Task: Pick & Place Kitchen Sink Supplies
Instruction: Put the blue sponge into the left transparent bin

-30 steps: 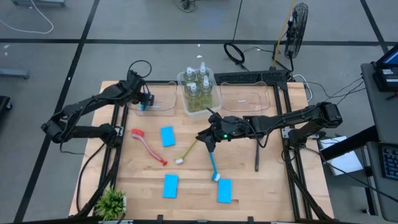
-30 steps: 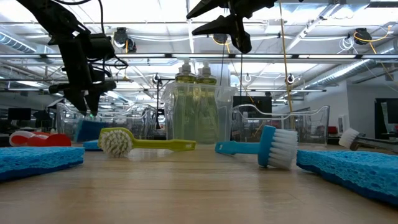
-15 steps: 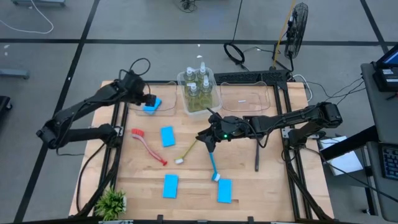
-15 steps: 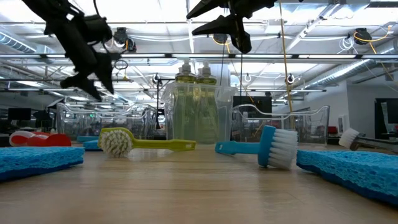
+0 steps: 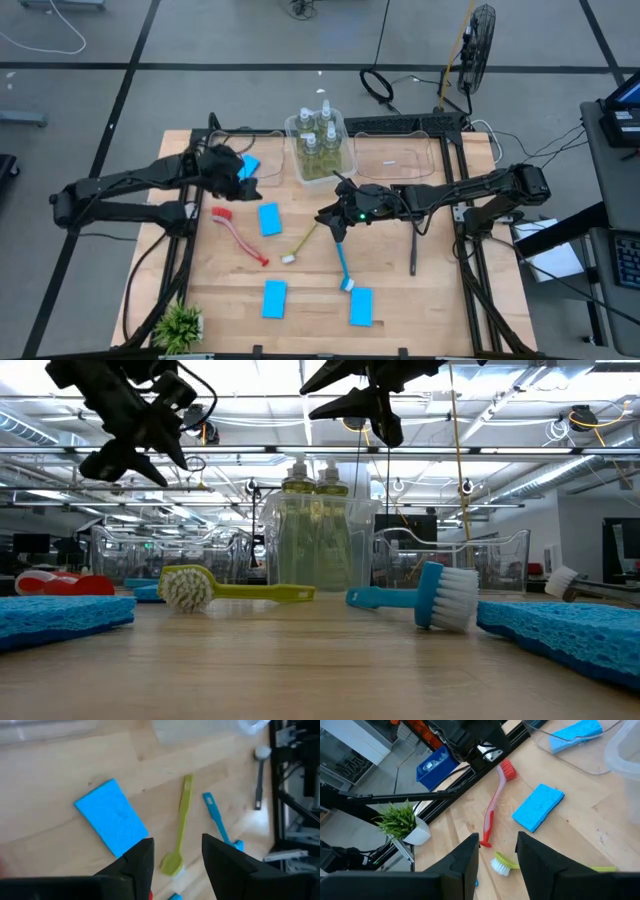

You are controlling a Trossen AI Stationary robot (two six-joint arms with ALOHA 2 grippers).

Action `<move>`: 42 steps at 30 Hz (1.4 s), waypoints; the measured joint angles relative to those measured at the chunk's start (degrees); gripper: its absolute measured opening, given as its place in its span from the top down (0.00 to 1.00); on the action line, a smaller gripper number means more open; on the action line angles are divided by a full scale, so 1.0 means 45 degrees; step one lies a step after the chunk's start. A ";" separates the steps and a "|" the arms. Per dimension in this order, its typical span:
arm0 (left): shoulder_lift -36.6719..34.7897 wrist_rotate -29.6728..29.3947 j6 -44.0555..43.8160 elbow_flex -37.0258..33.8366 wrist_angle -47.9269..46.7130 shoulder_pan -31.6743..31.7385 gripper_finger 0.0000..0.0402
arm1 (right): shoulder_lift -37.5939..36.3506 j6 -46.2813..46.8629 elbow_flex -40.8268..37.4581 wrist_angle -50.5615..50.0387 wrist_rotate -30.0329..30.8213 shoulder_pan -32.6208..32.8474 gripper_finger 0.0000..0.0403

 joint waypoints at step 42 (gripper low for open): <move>0.4830 -0.2498 -0.4966 -0.0028 0.0553 -0.3608 0.48 | -1.0462 -0.3554 -1.0083 0.5433 0.1675 0.0015 0.71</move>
